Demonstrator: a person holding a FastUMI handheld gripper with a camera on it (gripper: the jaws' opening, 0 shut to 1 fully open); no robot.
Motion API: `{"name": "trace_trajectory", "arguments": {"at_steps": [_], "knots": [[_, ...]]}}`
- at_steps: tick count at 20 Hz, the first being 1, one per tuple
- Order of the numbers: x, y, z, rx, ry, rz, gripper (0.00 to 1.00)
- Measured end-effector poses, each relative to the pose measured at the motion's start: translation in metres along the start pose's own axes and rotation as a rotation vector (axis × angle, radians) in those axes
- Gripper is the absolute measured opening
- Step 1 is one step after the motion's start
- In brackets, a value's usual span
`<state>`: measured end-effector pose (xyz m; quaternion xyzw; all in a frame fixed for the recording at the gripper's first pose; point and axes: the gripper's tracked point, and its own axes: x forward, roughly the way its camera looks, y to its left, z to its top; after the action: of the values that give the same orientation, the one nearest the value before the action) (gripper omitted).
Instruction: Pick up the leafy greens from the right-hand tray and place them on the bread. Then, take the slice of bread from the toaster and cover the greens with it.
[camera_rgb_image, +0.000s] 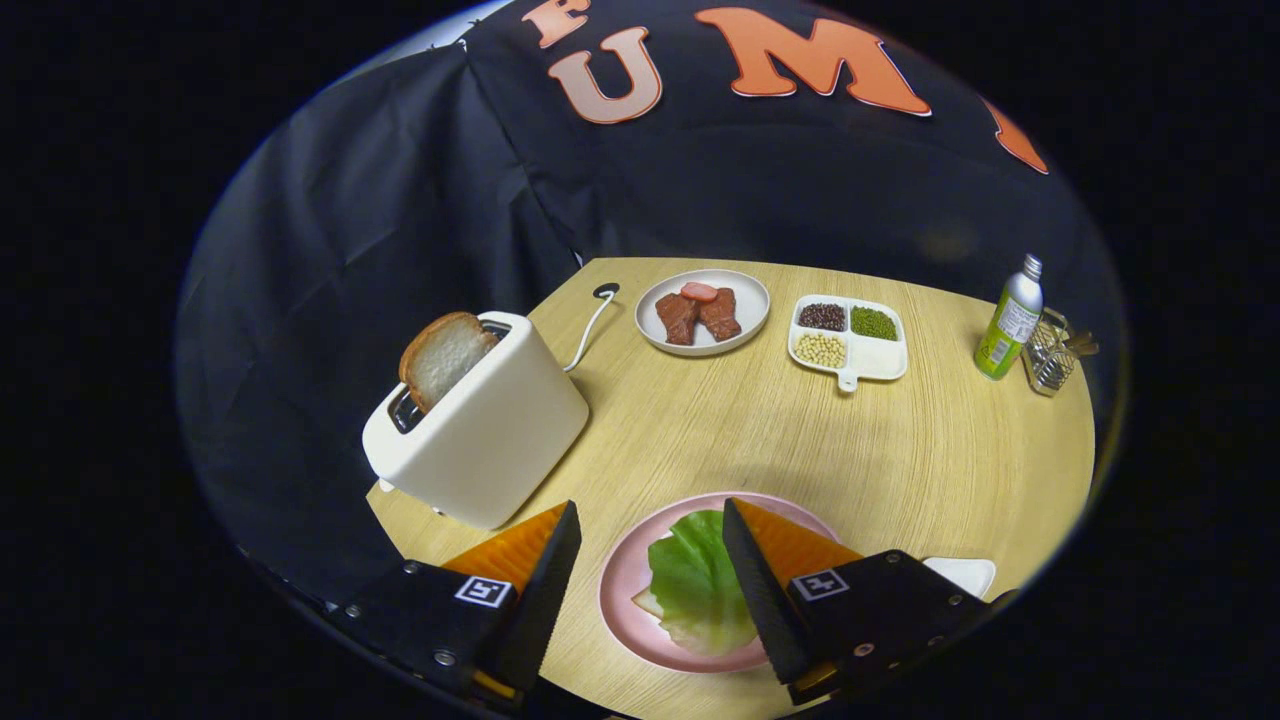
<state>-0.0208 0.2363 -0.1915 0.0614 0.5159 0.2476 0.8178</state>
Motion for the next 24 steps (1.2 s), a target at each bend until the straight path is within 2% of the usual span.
{"name": "trace_trajectory", "arguments": {"at_steps": [12, 17, 23, 24], "knots": [[0.011, 0.099, 0.085, 0.011, -0.005, 0.092, 0.88], [0.026, 0.136, 0.098, -0.011, 0.038, 0.117, 0.88], [0.048, 0.165, 0.102, 0.023, 0.125, 0.13, 0.88], [0.054, 0.168, 0.103, 0.014, 0.13, 0.125, 0.86]]}}
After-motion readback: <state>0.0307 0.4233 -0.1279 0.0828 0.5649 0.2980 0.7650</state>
